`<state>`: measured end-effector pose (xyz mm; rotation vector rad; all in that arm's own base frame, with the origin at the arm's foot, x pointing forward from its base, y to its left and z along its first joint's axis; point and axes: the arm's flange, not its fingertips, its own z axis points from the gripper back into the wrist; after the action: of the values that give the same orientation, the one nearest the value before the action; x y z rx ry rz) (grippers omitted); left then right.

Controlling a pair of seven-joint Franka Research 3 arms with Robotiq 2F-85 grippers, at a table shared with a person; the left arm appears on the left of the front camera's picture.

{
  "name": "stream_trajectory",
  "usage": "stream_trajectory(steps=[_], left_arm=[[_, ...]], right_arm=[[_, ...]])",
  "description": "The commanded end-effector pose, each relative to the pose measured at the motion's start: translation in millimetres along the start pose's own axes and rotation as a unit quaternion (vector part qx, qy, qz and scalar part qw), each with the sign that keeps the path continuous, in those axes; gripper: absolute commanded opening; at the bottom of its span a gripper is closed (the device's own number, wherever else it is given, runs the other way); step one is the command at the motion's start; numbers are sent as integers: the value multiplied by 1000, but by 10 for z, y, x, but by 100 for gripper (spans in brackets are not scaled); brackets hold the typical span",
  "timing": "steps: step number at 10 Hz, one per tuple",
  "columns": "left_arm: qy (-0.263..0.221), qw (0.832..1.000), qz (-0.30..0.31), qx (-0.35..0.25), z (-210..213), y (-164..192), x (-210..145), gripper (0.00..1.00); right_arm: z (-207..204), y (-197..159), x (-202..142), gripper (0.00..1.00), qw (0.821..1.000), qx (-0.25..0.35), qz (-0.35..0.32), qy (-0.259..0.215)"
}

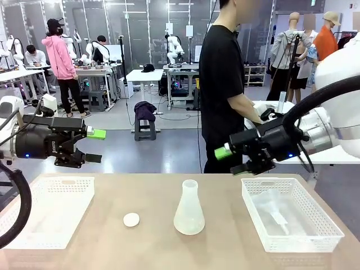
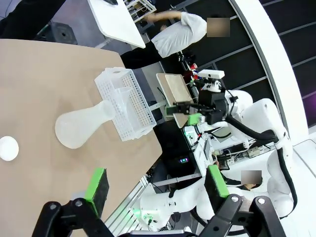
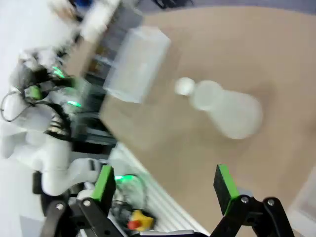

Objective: Prepare the solutions needed for the experiment.
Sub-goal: Pick up the Plastic Funnel and insert it into the Big flask.

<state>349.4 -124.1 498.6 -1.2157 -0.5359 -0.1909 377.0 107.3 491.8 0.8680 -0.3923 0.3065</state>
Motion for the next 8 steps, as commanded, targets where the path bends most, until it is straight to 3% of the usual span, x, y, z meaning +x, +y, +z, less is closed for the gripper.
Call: stream_trajectory(steps=[1, 2, 4, 7, 8], left_arm=[[0, 1000, 7, 5, 0, -23, 0, 100], [0, 1000, 7, 5, 0, -23, 0, 100], [0, 1000, 7, 5, 0, -23, 0, 100], [0, 1000, 7, 5, 0, -23, 0, 100], [0, 1000, 7, 5, 0, -23, 0, 100]], right_arm=[[232, -347, 416, 100, 981, -142, 129, -2], [327, -487, 596, 100, 967, -200, 156, 3], [354, -620, 898, 100, 924, -227, 294, 88], [243, -804, 1171, 100, 869, -210, 415, 170], [221, -831, 1177, 100, 868, -196, 416, 188]])
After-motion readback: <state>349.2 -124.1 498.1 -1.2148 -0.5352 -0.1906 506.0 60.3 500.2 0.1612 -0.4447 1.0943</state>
